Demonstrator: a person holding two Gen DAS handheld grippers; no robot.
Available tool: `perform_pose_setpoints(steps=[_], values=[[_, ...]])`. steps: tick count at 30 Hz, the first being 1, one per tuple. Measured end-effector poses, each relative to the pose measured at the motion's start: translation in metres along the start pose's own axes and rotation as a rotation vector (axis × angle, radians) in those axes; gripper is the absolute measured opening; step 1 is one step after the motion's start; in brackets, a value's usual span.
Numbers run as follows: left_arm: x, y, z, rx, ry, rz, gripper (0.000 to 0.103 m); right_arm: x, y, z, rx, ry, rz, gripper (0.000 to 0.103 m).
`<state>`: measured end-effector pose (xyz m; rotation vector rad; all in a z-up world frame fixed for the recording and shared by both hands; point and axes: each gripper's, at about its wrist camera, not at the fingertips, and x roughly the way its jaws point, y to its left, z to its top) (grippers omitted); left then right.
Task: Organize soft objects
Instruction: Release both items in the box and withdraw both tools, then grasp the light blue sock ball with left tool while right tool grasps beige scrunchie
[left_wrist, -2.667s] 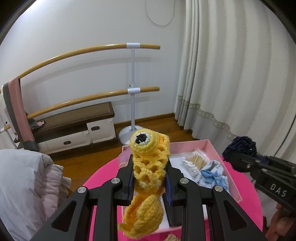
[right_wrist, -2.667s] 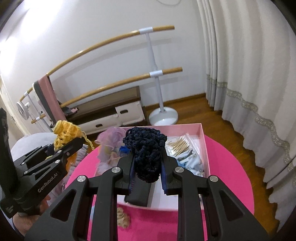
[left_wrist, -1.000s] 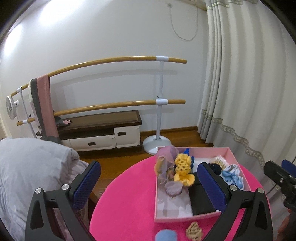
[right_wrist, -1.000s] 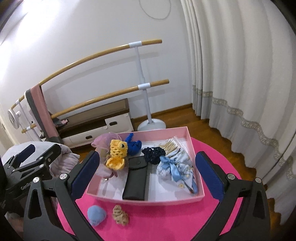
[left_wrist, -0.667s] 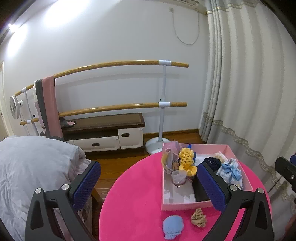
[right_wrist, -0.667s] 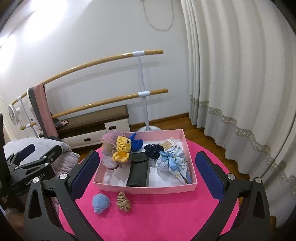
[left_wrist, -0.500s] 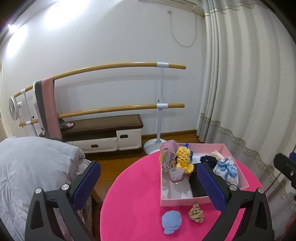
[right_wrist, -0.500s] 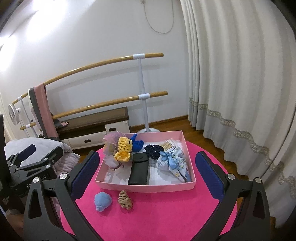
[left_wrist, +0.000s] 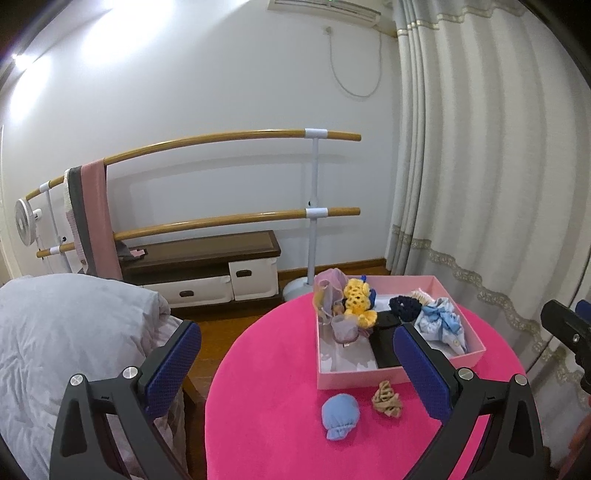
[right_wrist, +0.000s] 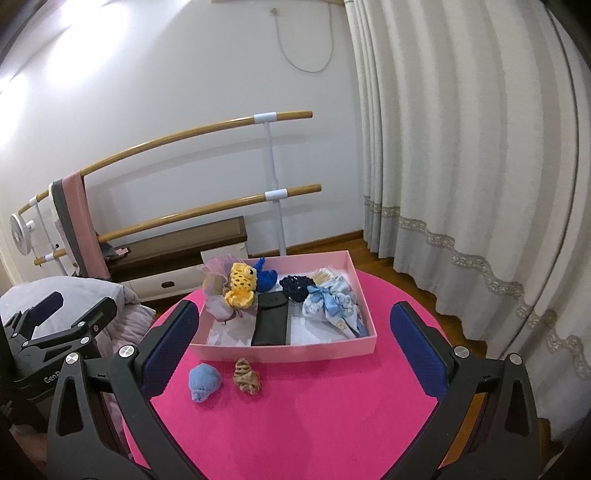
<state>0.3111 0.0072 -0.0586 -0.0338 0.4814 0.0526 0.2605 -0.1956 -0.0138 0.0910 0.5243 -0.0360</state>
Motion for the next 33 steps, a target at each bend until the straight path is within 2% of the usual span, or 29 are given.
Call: perform_pose_setpoints(steps=[14, 33], values=[[-0.027, -0.009, -0.008, 0.011, 0.017, -0.001, 0.103, -0.012, -0.003, -0.019, 0.015, 0.014, 0.0, 0.103], [-0.032, -0.01, -0.009, 0.008, 0.02, -0.007, 0.103, -0.012, -0.001, -0.022, 0.012, 0.024, 0.005, 0.103]])
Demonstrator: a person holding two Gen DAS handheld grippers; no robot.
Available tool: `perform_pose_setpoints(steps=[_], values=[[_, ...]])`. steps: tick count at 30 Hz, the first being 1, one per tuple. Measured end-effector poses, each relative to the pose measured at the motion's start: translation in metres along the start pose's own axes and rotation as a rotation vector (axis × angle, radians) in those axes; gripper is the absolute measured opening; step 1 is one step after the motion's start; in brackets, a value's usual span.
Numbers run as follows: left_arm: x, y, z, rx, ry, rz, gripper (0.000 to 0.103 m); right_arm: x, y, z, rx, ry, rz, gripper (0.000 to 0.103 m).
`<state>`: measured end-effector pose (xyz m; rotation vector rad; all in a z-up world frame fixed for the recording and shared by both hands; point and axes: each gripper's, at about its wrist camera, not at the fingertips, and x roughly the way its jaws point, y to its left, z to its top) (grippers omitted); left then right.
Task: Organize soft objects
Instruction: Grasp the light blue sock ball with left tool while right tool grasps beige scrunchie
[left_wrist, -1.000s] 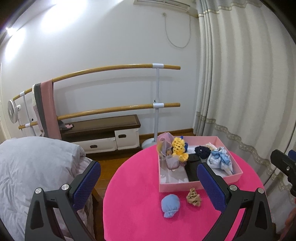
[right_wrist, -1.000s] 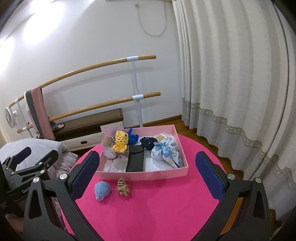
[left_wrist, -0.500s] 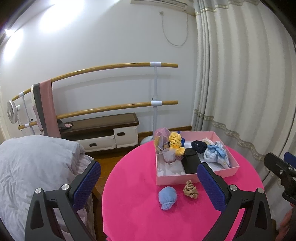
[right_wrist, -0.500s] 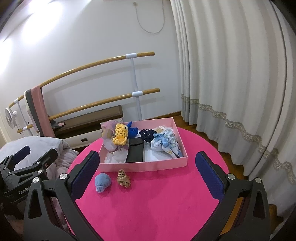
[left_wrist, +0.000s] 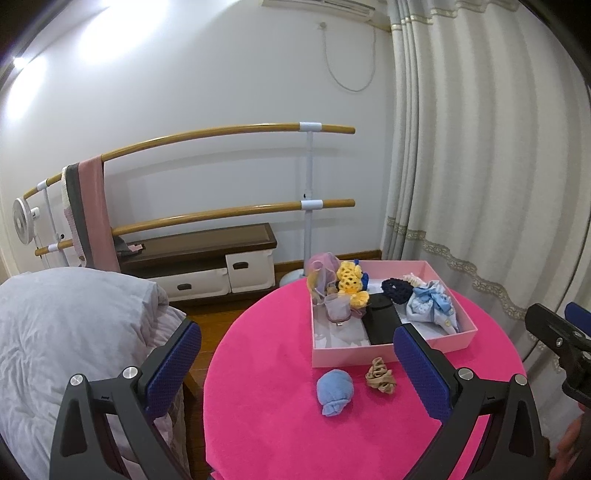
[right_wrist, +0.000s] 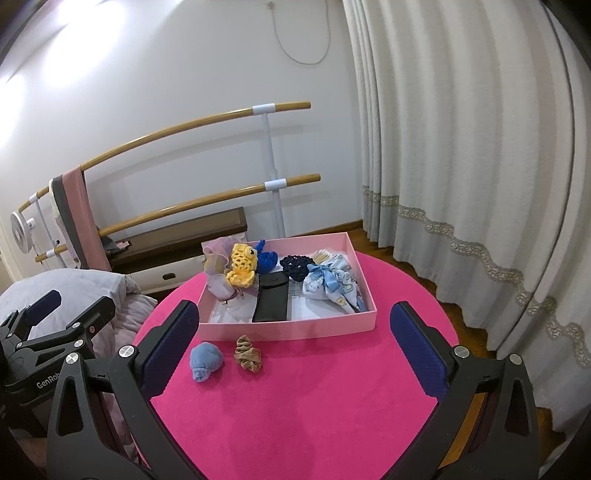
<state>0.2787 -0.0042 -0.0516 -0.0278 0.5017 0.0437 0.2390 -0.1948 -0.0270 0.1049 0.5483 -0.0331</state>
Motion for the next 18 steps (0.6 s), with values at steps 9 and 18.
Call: perform_pose_setpoints(steps=[9, 18], values=[[0.01, 0.007, -0.007, -0.012, 0.023, 0.002, 0.103, 0.005, -0.003, -0.001, 0.002, 0.014, -0.009, 0.103], [0.034, 0.003, -0.021, 0.014, 0.089, 0.01, 0.103, 0.028, -0.008, -0.01, 0.001, 0.069, -0.009, 0.103]])
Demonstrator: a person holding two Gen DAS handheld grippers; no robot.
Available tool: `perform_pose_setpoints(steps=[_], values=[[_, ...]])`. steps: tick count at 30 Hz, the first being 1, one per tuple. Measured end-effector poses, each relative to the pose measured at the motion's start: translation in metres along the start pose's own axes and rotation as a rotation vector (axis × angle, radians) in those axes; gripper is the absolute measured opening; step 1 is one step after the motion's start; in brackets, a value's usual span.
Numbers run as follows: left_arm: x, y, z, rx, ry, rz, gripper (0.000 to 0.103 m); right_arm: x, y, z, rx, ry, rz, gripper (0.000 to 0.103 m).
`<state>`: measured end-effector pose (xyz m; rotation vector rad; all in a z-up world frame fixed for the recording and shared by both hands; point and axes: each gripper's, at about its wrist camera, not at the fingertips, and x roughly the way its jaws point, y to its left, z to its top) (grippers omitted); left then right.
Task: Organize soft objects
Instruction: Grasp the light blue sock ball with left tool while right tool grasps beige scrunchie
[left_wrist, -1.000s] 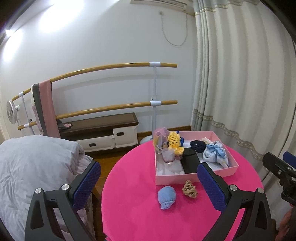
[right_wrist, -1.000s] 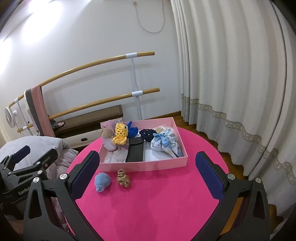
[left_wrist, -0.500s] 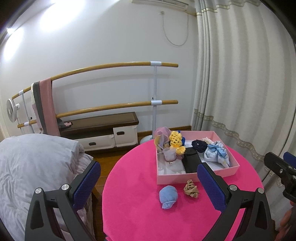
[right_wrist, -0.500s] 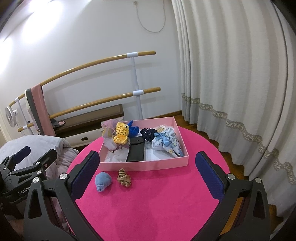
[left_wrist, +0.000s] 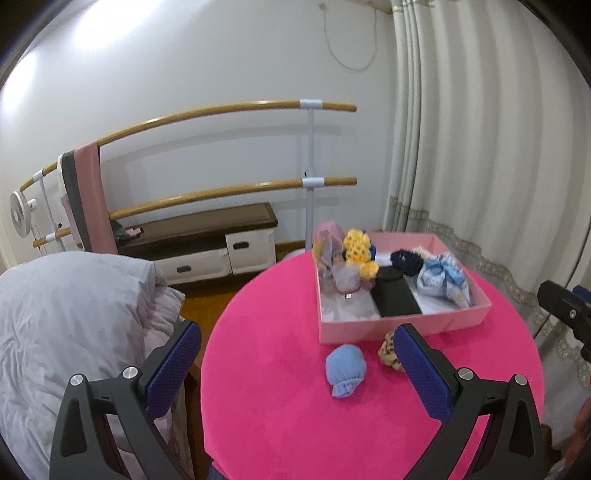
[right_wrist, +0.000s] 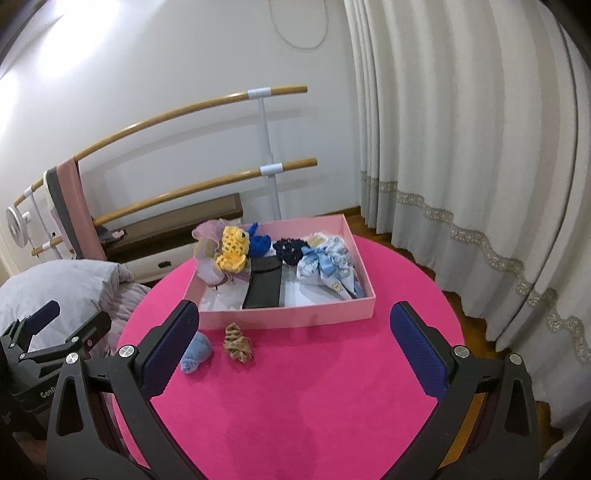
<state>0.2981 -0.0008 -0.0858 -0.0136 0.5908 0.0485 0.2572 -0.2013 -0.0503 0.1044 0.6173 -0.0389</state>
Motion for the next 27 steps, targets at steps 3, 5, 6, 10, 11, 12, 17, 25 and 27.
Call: perform_pose_setpoints(steps=[3, 5, 6, 10, 11, 12, 17, 25, 27], values=[[0.017, -0.002, -0.005, 0.017, 0.042, 0.002, 0.103, 0.014, -0.003, -0.006, 0.003, 0.037, 0.003, 0.103], [0.032, -0.004, -0.01, 0.028, 0.077, 0.002, 0.103, 0.027, -0.004, -0.011, 0.005, 0.068, 0.007, 0.103], [0.04, -0.005, -0.012, 0.032, 0.092, -0.001, 0.103, 0.031, -0.005, -0.014, 0.006, 0.079, 0.007, 0.103], [0.076, -0.01, -0.017, 0.041, 0.161, -0.021, 0.103, 0.055, -0.009, -0.025, 0.011, 0.137, 0.015, 0.103], [0.086, -0.01, -0.018, 0.04, 0.18, -0.029, 0.103, 0.06, -0.009, -0.027, 0.011, 0.149, 0.014, 0.103], [0.095, -0.011, -0.019, 0.037, 0.198, -0.036, 0.103, 0.064, -0.01, -0.029, 0.013, 0.159, 0.015, 0.103], [0.14, -0.014, -0.023, 0.041, 0.251, -0.036, 0.103, 0.095, -0.011, -0.041, 0.022, 0.23, 0.039, 0.103], [0.201, -0.022, -0.03, 0.035, 0.29, -0.078, 0.1, 0.135, 0.007, -0.051, -0.01, 0.298, 0.109, 0.099], [0.207, -0.018, -0.03, 0.025, 0.287, -0.104, 0.094, 0.147, 0.013, -0.052, -0.022, 0.318, 0.131, 0.094]])
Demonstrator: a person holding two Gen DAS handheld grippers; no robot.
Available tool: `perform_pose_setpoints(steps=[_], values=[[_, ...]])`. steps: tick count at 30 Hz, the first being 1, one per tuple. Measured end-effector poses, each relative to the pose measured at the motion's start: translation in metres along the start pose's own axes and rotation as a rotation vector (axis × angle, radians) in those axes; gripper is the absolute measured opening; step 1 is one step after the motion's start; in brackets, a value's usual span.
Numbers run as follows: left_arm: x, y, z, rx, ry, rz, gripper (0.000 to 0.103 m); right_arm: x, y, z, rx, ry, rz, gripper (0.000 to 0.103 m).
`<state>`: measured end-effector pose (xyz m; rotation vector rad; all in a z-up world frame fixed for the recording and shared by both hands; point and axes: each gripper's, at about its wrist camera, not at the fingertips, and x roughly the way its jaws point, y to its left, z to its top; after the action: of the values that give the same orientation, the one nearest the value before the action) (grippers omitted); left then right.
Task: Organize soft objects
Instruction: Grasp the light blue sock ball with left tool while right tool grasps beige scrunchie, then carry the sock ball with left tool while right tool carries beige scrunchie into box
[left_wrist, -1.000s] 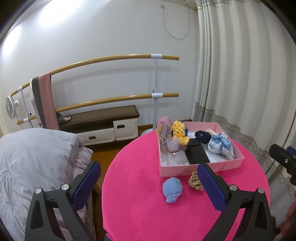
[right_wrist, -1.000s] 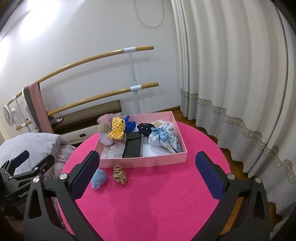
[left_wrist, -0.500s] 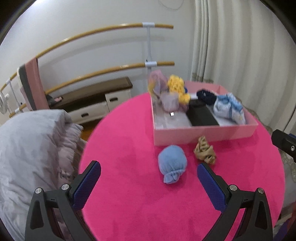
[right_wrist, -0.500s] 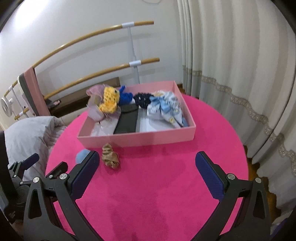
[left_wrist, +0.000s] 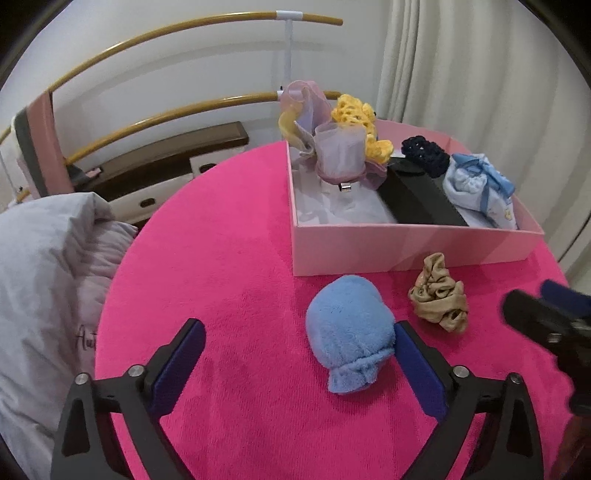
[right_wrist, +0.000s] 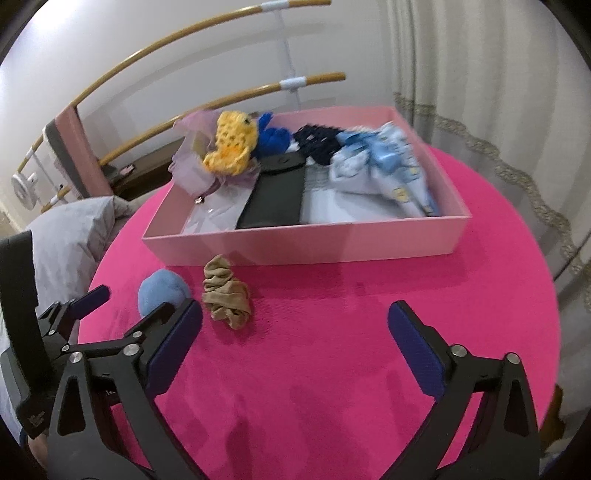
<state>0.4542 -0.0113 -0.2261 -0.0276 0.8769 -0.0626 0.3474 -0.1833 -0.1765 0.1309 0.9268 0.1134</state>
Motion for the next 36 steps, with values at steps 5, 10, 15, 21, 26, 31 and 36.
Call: perform_pose_setpoints(steps=[5, 10, 15, 21, 26, 31, 36], values=[[0.003, -0.001, 0.002, 0.031, -0.001, -0.038, 0.078, 0.02, 0.014, 0.005, -0.037, 0.036, 0.043, 0.082], [0.014, -0.007, 0.0, 0.05, 0.029, -0.03, 0.08, 0.04, 0.023, 0.007, -0.059, 0.077, 0.074, 0.067], [0.024, -0.011, 0.004, 0.062, 0.037, -0.015, 0.065, 0.053, 0.032, 0.006, -0.091, 0.087, 0.065, 0.052], [0.017, -0.001, 0.003, 0.034, 0.032, -0.021, 0.042, 0.046, 0.028, 0.0, -0.091, 0.079, 0.057, 0.023], [0.01, 0.007, 0.001, 0.009, 0.035, -0.025, 0.04, 0.032, 0.015, -0.006, -0.067, 0.059, 0.039, 0.022], [-0.004, 0.009, -0.005, 0.002, 0.032, -0.018, 0.039, 0.017, 0.001, -0.012, -0.038, 0.047, 0.03, 0.022], [-0.026, 0.006, -0.009, 0.015, 0.008, -0.01, 0.039, 0.001, -0.006, -0.017, -0.027, 0.031, 0.023, 0.022]])
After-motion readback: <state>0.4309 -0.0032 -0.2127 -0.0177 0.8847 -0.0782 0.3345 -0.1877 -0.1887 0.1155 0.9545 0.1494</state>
